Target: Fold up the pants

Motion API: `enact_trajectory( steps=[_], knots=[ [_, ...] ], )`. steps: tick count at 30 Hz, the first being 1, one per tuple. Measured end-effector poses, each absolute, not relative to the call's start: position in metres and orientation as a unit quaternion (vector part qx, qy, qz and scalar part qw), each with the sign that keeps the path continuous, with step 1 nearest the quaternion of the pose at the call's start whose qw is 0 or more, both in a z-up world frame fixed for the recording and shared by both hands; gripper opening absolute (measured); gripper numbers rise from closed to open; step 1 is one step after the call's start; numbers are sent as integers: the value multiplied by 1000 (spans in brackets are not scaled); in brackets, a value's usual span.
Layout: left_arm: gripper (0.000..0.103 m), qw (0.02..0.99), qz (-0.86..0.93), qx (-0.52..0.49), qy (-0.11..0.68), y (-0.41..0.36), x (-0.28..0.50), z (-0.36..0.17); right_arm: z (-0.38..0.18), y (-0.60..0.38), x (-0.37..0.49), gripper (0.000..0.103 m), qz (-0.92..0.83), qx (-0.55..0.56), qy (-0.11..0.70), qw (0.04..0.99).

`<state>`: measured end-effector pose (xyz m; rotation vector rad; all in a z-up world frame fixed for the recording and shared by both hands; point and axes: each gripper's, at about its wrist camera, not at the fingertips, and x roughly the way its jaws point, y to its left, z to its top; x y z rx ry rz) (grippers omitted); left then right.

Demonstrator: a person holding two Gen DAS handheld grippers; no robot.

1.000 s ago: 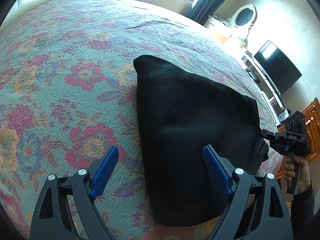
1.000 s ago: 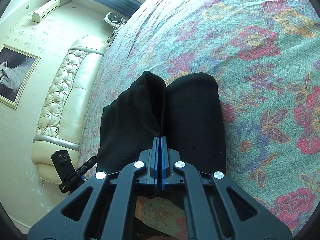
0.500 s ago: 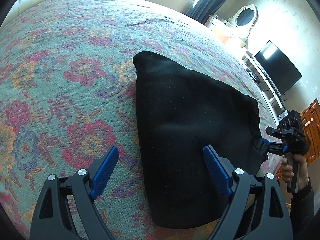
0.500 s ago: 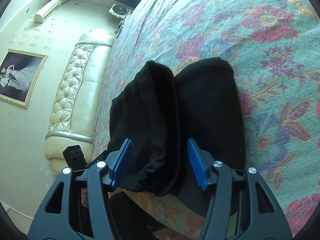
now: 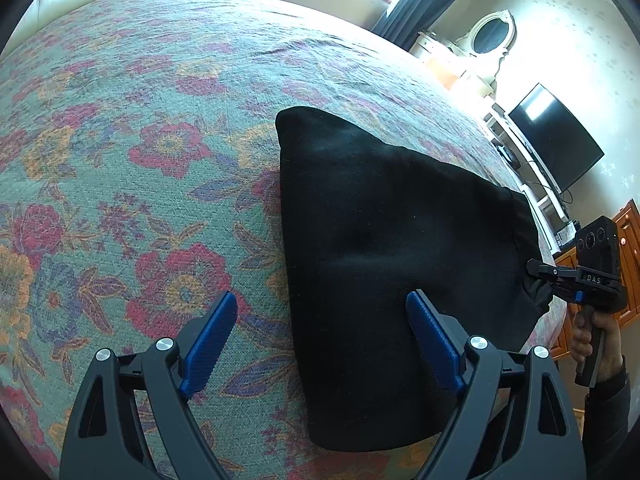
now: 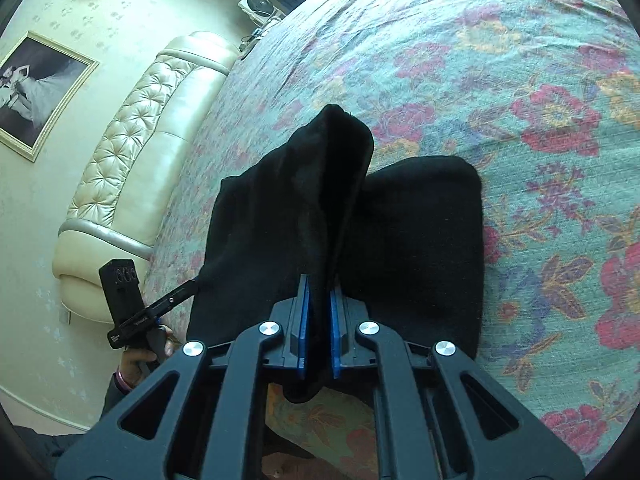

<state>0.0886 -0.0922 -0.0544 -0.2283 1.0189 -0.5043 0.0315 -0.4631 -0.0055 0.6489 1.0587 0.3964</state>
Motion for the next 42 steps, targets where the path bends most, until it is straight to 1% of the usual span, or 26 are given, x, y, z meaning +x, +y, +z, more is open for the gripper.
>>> enact_trajectory(
  steps=[5,13,20,23,24,25,26,27,28,29,32,37,42],
  knots=[
    [85,836,-245,-110,478,-97,87,-51,-23,-493,23,8,162,319,496,791],
    [85,826,-250,-122,490,-104,90,-56,-50,-508,23,8,155,339,498,783],
    [85,825,-255,-118,490,-109,90,-55,-69,-521,19,8,173,393,488,760],
    [85,825,-255,-119,490,-109,91,-56,-70,-528,17,12,185,415,480,751],
    [85,825,-255,-119,490,-109,91,-56,-69,-531,15,15,188,420,476,749],
    [85,825,-256,-120,490,-108,91,-57,-67,-534,12,21,189,428,471,748],
    [85,825,-255,-121,490,-107,92,-57,-64,-538,9,36,192,438,462,747],
    [85,824,-256,-122,490,-107,93,-58,-60,-543,5,47,197,450,450,746],
    [85,823,-258,-125,490,-106,94,-59,-55,-548,2,73,190,453,441,751],
    [85,822,-259,-128,491,-104,97,-60,-51,-552,-1,88,167,440,442,764],
    [85,819,-259,-139,493,-99,101,-62,-47,-563,-1,88,139,408,458,777],
    [85,802,-270,-178,503,-92,109,-71,-69,-567,3,88,158,435,473,749],
    [85,786,-279,-197,516,-95,118,-82,-75,-556,12,89,194,440,470,741]
  ],
)
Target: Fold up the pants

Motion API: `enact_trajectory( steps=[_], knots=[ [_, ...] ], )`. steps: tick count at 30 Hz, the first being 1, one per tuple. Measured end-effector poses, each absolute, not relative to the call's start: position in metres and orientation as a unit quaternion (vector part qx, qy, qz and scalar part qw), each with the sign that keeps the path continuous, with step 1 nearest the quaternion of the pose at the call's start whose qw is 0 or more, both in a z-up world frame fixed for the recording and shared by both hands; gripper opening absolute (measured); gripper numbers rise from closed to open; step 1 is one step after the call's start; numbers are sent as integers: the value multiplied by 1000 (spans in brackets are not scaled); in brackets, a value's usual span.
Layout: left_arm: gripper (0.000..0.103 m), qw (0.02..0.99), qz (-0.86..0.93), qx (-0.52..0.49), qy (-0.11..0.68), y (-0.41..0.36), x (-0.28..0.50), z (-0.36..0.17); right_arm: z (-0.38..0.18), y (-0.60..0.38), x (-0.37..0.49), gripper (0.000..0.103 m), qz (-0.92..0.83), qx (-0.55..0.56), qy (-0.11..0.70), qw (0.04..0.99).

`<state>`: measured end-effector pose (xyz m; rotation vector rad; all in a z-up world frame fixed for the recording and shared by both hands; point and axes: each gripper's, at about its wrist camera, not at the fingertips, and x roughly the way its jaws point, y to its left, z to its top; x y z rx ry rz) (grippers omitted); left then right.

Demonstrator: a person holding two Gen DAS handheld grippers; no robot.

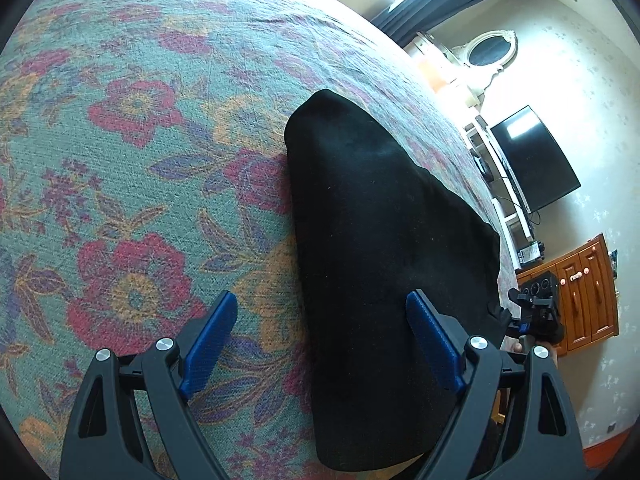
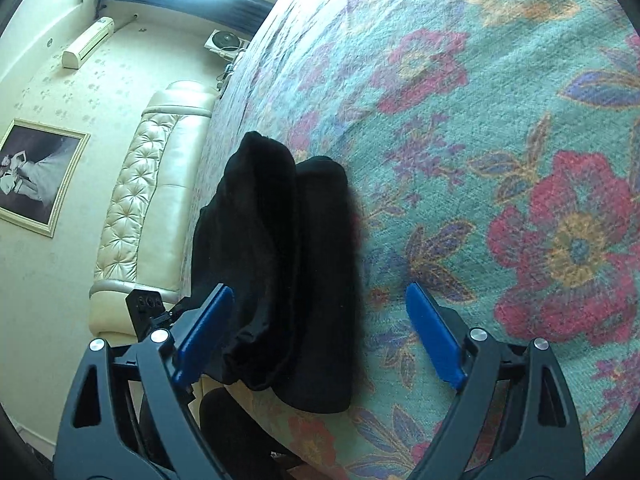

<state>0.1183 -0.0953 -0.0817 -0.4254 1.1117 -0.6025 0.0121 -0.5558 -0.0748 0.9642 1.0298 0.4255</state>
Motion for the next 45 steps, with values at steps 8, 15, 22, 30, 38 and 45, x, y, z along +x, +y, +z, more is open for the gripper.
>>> enact_trajectory(
  steps=[8,15,22,30,38,45],
  knots=[
    [88,761,-309,-224,525,-112,137,-95,-76,-524,33,89,253,430,481,721],
    [89,734,-339,-263,527,-128,145,-98,-76,-511,39,89,266,416,484,723],
    [75,749,-339,-198,533,-141,139,-97,-88,-502,36,41,253,414,493,722],
    [32,769,-331,-158,523,-138,134,-93,-82,-487,39,31,265,419,472,729],
    [26,791,-325,-150,496,-117,138,-80,-69,-470,56,29,279,402,462,739],
    [26,805,-300,-154,487,-88,144,-76,-72,-449,83,29,294,400,458,737]
  ],
)
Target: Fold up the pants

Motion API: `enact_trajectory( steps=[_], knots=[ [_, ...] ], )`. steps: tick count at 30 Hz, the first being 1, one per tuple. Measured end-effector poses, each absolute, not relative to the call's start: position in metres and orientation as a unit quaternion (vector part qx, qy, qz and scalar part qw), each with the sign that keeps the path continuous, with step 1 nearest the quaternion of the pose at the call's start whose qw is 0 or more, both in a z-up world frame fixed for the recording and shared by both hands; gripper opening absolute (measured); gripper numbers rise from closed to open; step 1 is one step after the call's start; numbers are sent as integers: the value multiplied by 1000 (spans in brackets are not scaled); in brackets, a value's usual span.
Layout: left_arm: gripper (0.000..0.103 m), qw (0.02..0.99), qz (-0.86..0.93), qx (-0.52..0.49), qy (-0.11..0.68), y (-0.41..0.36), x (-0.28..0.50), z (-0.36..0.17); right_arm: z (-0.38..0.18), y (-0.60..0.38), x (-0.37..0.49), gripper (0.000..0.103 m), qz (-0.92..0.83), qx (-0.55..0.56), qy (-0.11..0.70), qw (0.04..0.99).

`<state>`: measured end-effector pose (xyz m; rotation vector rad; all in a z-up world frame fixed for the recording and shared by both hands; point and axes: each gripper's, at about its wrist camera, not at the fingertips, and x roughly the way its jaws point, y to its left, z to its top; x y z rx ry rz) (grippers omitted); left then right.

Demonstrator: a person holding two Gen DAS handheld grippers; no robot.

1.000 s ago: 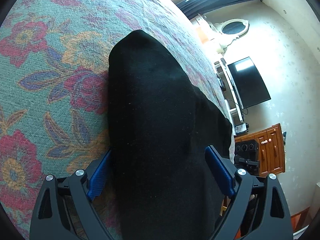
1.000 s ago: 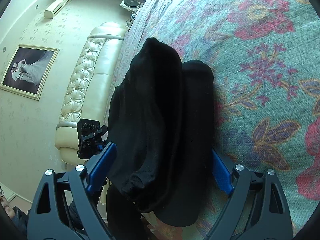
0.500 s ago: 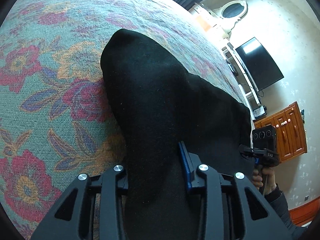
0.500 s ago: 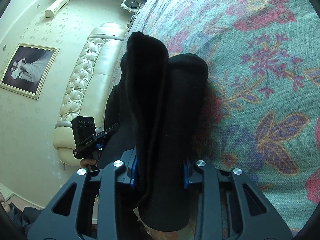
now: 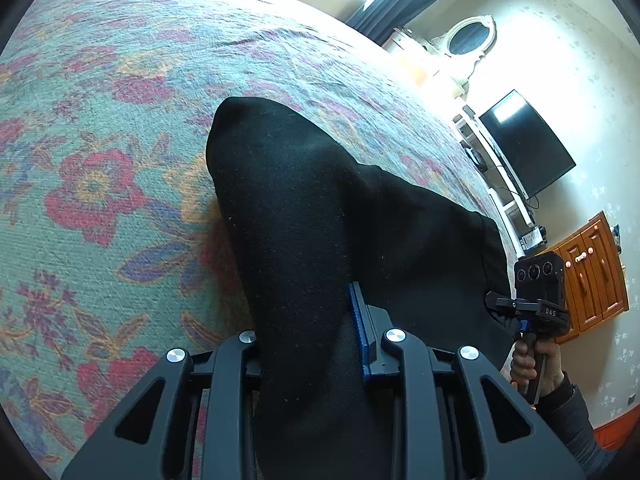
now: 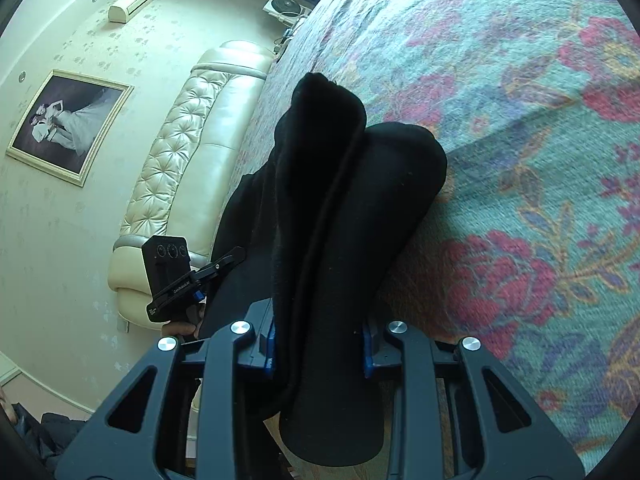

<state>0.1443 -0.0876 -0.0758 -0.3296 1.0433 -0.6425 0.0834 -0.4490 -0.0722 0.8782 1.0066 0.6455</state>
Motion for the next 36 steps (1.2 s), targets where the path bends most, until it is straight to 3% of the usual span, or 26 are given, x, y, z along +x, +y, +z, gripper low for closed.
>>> enact_trajectory(
  steps=[25,36],
  knots=[
    [28,810,-265,-194,486,-22,194,-86,-97,-410,163,29,325,424,459,709],
    [62,799,-283,-231,478,-10,193,-96,-111,-424,147,30,327,459,443,697]
  ],
)
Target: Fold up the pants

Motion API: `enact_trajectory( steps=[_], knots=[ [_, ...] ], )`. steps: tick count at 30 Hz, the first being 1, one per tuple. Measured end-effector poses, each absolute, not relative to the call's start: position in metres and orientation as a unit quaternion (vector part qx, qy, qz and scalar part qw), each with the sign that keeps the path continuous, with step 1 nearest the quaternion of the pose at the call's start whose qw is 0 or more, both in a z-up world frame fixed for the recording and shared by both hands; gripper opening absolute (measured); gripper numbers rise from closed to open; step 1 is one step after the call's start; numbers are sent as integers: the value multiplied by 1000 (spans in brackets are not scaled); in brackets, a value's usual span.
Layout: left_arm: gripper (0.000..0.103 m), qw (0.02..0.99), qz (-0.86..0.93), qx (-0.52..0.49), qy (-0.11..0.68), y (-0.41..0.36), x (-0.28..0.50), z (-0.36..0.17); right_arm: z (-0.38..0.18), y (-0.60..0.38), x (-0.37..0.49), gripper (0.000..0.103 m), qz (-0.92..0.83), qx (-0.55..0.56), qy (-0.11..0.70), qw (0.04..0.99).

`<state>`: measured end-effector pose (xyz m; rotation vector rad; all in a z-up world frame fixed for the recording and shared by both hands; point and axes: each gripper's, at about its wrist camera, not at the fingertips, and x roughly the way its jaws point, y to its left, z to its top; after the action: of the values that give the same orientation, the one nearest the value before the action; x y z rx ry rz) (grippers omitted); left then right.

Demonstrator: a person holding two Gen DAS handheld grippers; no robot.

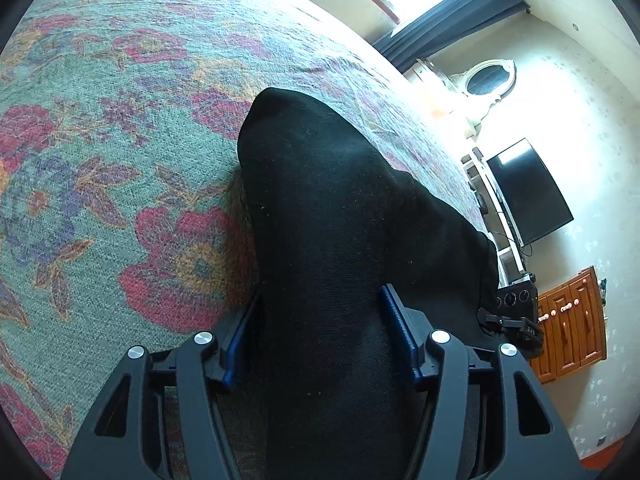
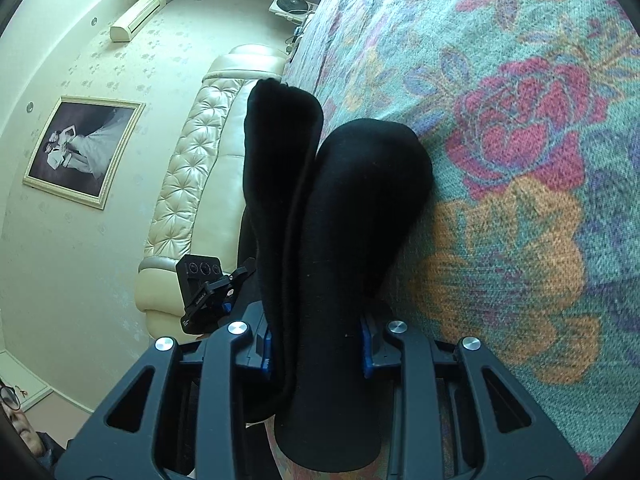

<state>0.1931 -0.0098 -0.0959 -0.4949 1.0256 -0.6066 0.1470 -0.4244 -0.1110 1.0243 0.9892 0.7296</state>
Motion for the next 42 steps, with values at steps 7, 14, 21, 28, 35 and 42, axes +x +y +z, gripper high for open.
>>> enact_trajectory(
  steps=[7,14,21,28,35,42],
  knots=[
    [78,819,-268,-207,464,1,185,-83,-116,-440,131,33,320,485,426,694],
    [80,832,-243,-209,454,18,155,-78,-115,-472,108,37,275,520,407,699],
    [80,865,-212,-160,426,12,111,-63,-73,-473,51,63,138,414,418,797],
    [80,906,-153,-67,389,-12,61,-42,-49,-418,-18,76,19,281,432,857],
    [85,928,-110,-18,356,-41,15,-30,-31,-330,-43,86,6,139,436,889],
    [85,929,-111,-15,352,-49,-14,-25,-4,-280,-51,89,15,83,415,906]
  ],
)
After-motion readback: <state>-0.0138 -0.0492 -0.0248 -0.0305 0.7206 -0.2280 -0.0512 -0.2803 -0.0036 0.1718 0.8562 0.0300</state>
